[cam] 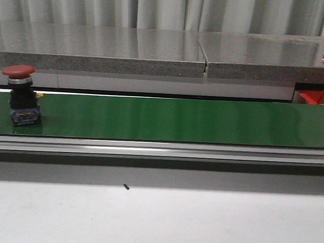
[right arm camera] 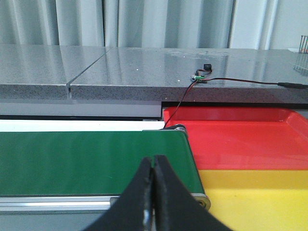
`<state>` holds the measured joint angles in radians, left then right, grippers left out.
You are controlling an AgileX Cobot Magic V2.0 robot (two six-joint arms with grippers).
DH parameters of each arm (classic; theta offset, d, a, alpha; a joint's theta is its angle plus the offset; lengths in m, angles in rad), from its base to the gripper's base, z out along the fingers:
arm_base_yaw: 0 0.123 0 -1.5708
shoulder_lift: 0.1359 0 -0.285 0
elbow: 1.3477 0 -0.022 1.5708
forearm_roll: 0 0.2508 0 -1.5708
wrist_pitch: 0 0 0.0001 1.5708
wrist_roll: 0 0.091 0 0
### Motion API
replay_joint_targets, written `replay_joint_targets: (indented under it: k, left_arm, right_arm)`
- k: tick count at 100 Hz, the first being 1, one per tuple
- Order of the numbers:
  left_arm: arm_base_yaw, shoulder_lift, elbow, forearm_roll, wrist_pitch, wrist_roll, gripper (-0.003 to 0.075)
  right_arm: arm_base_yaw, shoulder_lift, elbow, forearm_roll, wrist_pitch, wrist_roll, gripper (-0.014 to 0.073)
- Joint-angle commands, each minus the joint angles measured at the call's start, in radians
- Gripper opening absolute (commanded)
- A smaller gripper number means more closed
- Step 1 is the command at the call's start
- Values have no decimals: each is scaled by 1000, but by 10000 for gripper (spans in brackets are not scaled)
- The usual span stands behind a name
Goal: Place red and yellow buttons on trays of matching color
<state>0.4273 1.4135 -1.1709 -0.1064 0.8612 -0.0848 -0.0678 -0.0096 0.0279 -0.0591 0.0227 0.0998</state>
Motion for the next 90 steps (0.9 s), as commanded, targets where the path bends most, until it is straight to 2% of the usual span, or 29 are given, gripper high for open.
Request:
replay_joint_targets:
  k: [1,25,45,52,57,58,59,62,69,75,90]
  left_arm:
    - [-46,0,-39,-21,-49,7,149]
    - [-143,105,-47,-30,-96,7,149]
    - [-149,160,-47,-32,-92,12,159]
    - [-149,163,-47,-36,-92,39,223]
    - [-149,163,-47,-39,-92,43,308]
    - [-149,163,-47,-39,-92,43,351]
    - [-149,163,-47,-39,-92,43,351]
    - [-149,163,-47,-43,-90,43,424]
    - [-151,160,-47,-45,-87,43,536]
    - [-157,151,-47,-45,-90,43,557]
    - [-196,97,-45,-37,-83,60,518]
  right_arm:
    - [-4,-19,-17,-12,-78,-3,-58]
    - [-4,-19,-17,-12,-78,-3,-58]
    - [-4,-19,-17,-12,-78,-3,-58]
    - [-4,-19,-17,-12,-78,-3,-58]
    - [-4,-19,-17,-12,-78,-3,-58]
    - [-4,-19,-17,-12,-78,-3,-58]
    - [-4,-19,-17,-12,-78,-3,-58]
    - [-4,-19,-17,-12,-78,-3,-58]
    - [-4,-19,-17,-12,-78,-3,-58]
    - [-4,-19,-17,-12,-78,-3,-58]
    - [-4,-19,-17,-12,-78,-3,-58]
